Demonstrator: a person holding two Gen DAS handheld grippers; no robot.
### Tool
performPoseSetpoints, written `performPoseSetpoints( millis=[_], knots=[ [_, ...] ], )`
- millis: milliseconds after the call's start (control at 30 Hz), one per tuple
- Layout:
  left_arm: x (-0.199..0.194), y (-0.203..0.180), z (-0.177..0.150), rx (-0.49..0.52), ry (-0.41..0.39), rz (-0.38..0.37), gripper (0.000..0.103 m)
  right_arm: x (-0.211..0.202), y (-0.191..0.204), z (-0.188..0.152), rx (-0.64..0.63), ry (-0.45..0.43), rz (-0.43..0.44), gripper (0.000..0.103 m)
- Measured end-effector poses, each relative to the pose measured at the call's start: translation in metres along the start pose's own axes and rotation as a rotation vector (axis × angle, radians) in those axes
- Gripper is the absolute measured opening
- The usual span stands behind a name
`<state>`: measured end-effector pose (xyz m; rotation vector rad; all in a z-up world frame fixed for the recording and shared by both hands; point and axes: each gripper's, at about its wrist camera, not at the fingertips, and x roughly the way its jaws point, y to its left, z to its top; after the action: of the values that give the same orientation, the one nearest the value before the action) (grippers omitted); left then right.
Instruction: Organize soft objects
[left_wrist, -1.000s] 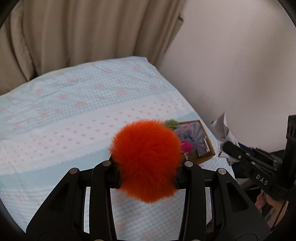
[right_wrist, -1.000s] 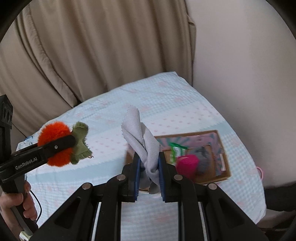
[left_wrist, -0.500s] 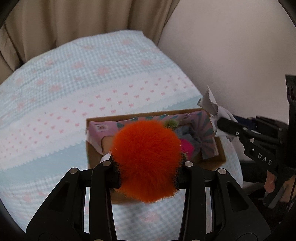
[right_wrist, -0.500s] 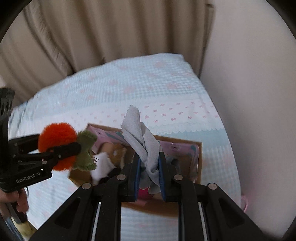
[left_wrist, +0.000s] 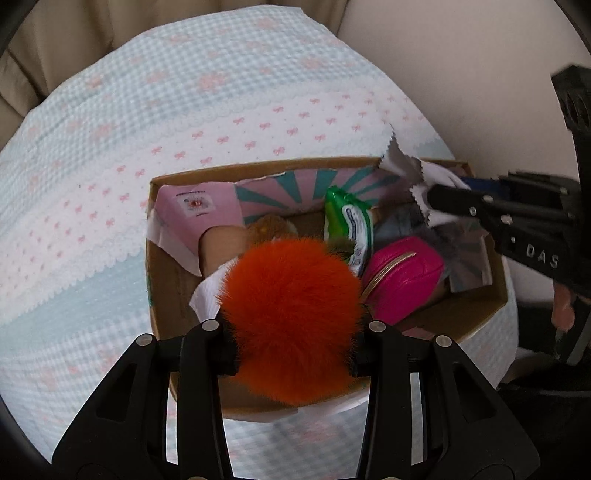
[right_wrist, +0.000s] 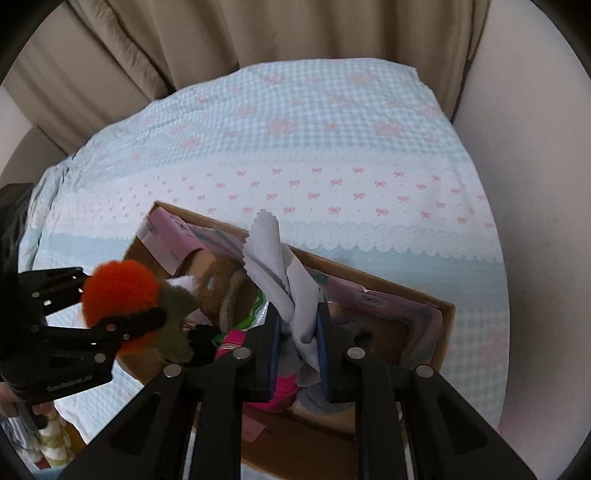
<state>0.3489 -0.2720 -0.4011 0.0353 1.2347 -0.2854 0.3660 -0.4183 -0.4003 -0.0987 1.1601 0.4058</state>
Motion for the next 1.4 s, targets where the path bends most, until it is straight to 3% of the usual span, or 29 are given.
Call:
performPoseSetpoints(
  millis=[33, 100, 167, 200, 233, 267, 300, 633, 900, 1133, 1400],
  knots=[
    [0.001, -0.001, -0.001, 0.011, 0.003, 0.012, 0.043, 0.001, 0.002, 0.000, -0.011, 0.000, -0.003, 0.016],
    [0.004, -0.004, -0.001, 0.035, 0.013, 0.024, 0.078, 0.004, 0.001, 0.002, -0.029, 0.006, 0.004, 0.016],
    [0.003, -0.007, -0.002, 0.061, 0.006, 0.033, 0.100, 0.010, -0.003, 0.004, -0.025, 0.031, 0.034, 0.024],
    [0.002, -0.007, -0.002, 0.067, 0.005, 0.035, 0.103, 0.011, -0.004, 0.005, -0.023, 0.039, 0.040, 0.044],
    [0.002, -0.007, -0.002, 0.068, 0.008, 0.035, 0.103, 0.012, -0.006, 0.005, -0.017, 0.048, 0.047, 0.078],
    [0.002, -0.006, -0.003, 0.067, 0.015, 0.033, 0.103, 0.013, -0.007, 0.004, -0.011, 0.051, 0.058, 0.095],
    [0.002, -0.006, -0.004, 0.066, 0.017, 0.031, 0.103, 0.012, -0.009, 0.002, 0.000, 0.054, 0.078, 0.103],
    [-0.023, 0.005, -0.011, 0.052, -0.012, 0.023, 0.103, -0.010, -0.015, -0.015, 0.134, 0.011, 0.046, 0.103],
    [-0.078, 0.013, -0.019, 0.037, -0.082, 0.003, 0.103, -0.057, 0.012, -0.019, 0.186, -0.063, 0.012, 0.103],
    [-0.169, 0.027, -0.031, 0.053, -0.207, -0.015, 0.103, -0.131, 0.059, -0.024, 0.252, -0.154, -0.064, 0.103],
    [-0.291, 0.053, -0.066, 0.063, -0.398, -0.038, 0.103, -0.238, 0.136, -0.046, 0.347, -0.320, -0.218, 0.103]
  ],
)
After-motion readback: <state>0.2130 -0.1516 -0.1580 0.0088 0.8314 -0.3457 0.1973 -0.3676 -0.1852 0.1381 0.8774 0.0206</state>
